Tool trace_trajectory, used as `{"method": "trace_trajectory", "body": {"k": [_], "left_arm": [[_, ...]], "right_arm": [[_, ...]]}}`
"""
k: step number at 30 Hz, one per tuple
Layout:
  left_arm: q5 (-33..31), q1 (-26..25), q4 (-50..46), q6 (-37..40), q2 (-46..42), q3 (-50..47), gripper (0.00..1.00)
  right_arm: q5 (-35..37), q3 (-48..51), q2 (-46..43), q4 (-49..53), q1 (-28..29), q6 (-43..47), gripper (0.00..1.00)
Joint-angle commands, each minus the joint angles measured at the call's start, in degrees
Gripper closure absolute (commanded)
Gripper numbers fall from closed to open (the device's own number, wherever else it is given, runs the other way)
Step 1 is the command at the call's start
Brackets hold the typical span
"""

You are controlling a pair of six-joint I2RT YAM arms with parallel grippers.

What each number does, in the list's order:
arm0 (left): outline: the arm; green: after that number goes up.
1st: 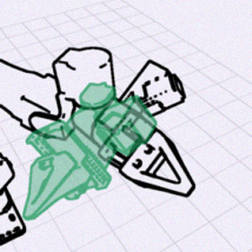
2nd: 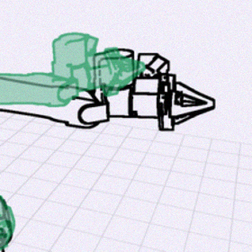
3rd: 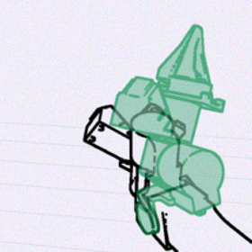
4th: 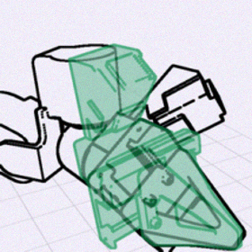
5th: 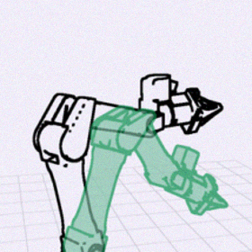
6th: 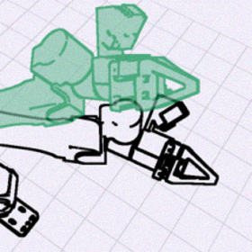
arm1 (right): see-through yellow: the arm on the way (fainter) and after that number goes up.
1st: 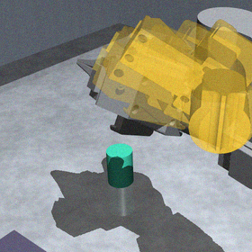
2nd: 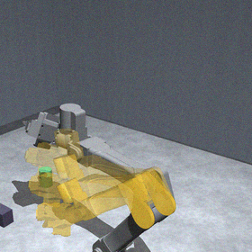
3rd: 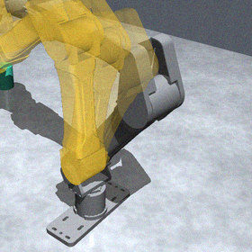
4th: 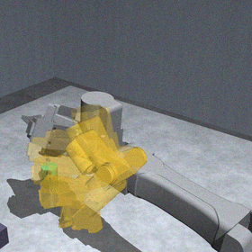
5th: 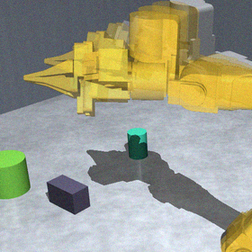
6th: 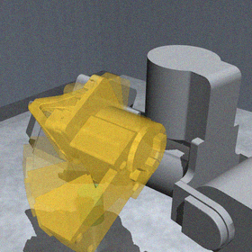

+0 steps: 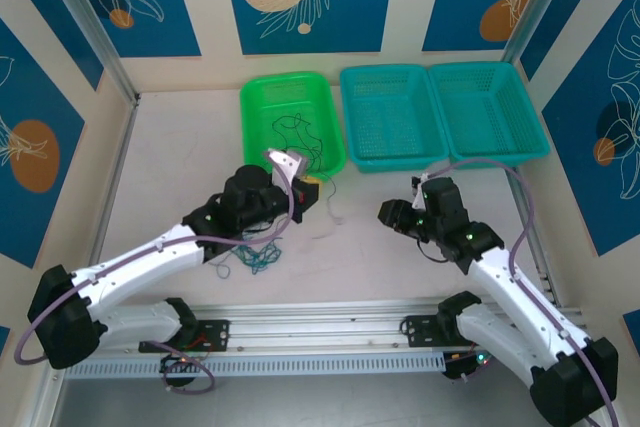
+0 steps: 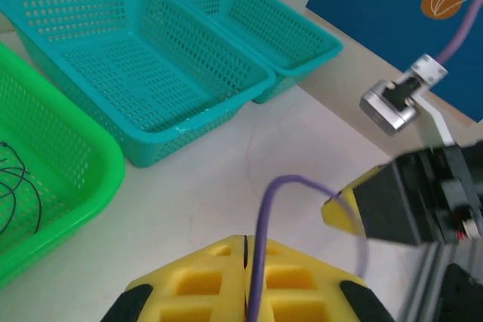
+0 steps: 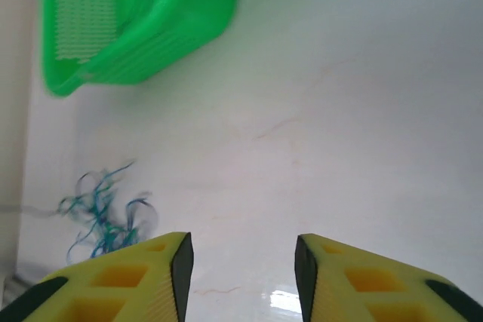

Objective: Untangle the cables

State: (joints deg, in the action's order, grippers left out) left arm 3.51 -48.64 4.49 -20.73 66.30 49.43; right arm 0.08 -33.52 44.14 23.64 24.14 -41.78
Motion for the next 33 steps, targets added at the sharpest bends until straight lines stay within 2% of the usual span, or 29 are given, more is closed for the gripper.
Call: {"method": "trace_trajectory", "body": {"k": [1,3,6,10,13,17,20,22,24,26,27,28,31,33], "left_arm": [[-0.8,0.5,-8.8,-5.3,1.6,2.0,1.0],[0.1,0.6,-8.8,-6.8,1.8,2.4,1.0],[2.5,0.6,-9.2,-8.6,2.0,3.7,1.0],[4.0,0.6,-9.7,-9.5,1.5,5.4,1.0],[4.9,0.6,-10.1,-9.7,1.4,6.4,1.0],[6.6,0.6,-10.2,-10.7,1.2,7.3,1.0],[6.8,0.6,-9.7,-11.4,0.8,7.3,1.0],[6.8,0.6,-9.8,-11.3,0.7,7.6,1.0],[6.1,0.5,-10.5,-11.1,0.5,7.7,1.0],[5.1,0.6,-11.0,-10.7,0.0,7.7,1.0],[4.1,0.5,-11.2,-10.4,-0.7,7.3,1.0],[2.4,0.6,-11.4,-9.9,-1.7,6.7,0.96],[-5.6,0.6,-13.7,-7.7,-6.0,3.7,0.59],[-13.2,0.6,-16.8,-6.9,-9.4,1.2,0.44]], "right_arm": [[-8.2,3.6,-7.9,-14.3,3.9,8.1,0.54],[-10.3,6.9,-10.9,-21.3,7.4,10.0,0.53],[-7.9,12.7,-11.2,-36.4,13.7,10.2,0.51],[-0.9,15.4,-2.5,-54.4,22.5,14.7,0.42],[1.1,11.9,7.3,-59.1,25.0,17.1,0.41],[2.5,12.7,19.7,-78.9,25.3,16.4,0.42],[1.6,9.9,26.6,-83.7,25.3,16.7,0.43],[-0.2,7.1,29.9,-84.6,25.7,16.1,0.5],[1.2,6.0,32.4,-85.5,25.9,15.4,0.62],[2.6,5.5,33.7,-85.3,25.9,14.8,0.89],[3.4,5.3,33.8,-84.1,25.8,14.3,0.99],[4.2,5.1,33.5,-82.8,25.9,13.7,1.0],[5.8,5.0,31.6,-79.0,25.7,12.0,1.0],[6.1,4.5,29.5,-75.5,25.4,10.8,1.0]]}}
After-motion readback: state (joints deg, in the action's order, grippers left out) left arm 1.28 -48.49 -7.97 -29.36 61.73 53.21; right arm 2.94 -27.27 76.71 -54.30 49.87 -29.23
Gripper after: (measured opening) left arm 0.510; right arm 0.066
